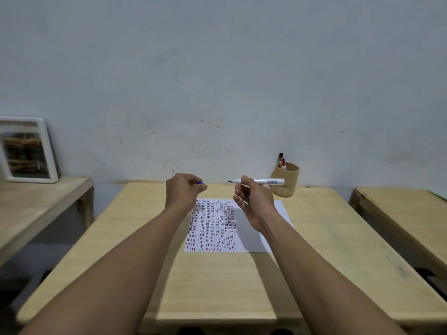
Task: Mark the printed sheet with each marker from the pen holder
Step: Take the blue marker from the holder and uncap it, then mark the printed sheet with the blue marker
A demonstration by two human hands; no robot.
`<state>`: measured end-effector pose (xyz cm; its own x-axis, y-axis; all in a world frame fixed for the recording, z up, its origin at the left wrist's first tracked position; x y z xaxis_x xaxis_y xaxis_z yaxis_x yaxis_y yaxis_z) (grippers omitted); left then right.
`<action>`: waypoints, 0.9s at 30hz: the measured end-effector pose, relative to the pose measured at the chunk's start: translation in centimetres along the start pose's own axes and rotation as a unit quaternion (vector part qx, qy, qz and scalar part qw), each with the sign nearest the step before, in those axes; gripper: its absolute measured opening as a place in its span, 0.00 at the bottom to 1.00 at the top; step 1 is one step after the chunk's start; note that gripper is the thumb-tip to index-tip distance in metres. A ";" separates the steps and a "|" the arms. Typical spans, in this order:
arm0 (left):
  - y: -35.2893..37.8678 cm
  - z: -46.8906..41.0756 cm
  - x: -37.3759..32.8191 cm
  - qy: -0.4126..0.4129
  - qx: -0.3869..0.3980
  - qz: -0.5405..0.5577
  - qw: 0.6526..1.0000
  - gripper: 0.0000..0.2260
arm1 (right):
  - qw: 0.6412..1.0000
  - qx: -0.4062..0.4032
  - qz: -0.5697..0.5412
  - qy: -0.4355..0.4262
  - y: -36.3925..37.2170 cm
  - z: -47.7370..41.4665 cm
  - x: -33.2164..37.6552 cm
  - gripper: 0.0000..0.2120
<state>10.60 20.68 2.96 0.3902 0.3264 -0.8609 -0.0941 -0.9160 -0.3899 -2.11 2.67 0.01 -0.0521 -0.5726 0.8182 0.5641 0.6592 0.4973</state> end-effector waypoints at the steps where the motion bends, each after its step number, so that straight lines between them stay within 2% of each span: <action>1: -0.2 -0.1 1.1 -0.006 -0.001 -0.009 1.000 0.08 | 1.000 -0.002 0.007 0.003 -0.1 -0.2 -0.3 0.05; 4: 0.2 -0.2 3.9 -0.009 0.026 -0.089 0.996 0.07 | 0.999 -0.005 0.032 0.009 -0.3 -0.9 -1.0 0.06; 8: 0.2 0.3 7.7 -0.054 0.014 -0.122 0.991 0.10 | 0.998 -0.007 0.057 0.010 -0.6 -1.9 -1.7 0.08; 12: 0.8 0.2 8.2 -0.020 0.045 -0.196 0.979 0.11 | 0.997 -0.013 0.081 0.005 -1.0 -2.7 -2.2 0.08; 17: 0.9 0.8 7.6 -0.003 0.069 -0.240 0.968 0.23 | 0.986 -0.012 0.164 -0.040 -1.2 -2.4 -1.7 0.07; 22: 0.0 2.7 7.8 0.018 0.076 -0.287 0.955 0.22 | 0.935 -0.039 0.333 -0.116 -2.2 -0.6 -0.5 0.06; 27: 0.0 4.5 8.2 0.036 0.112 -0.316 0.941 0.20 | 0.888 -0.053 0.438 -0.132 -3.7 0.8 -1.1 0.09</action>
<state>9.67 24.36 -5.57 0.4927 0.7663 -0.4123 -0.0102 -0.4687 -0.8833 -4.83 1.29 -2.53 0.2605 0.2801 0.9239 0.5577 0.7375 -0.3808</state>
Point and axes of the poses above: each hand's wrist, its own z-axis away from the middle knuckle, its own y-axis out of the palm, x = y × z, the point moved 10 cm from there along -z, towards the middle knuckle, and after that the axes turned 7 degrees about y, right-handed, at the moved point
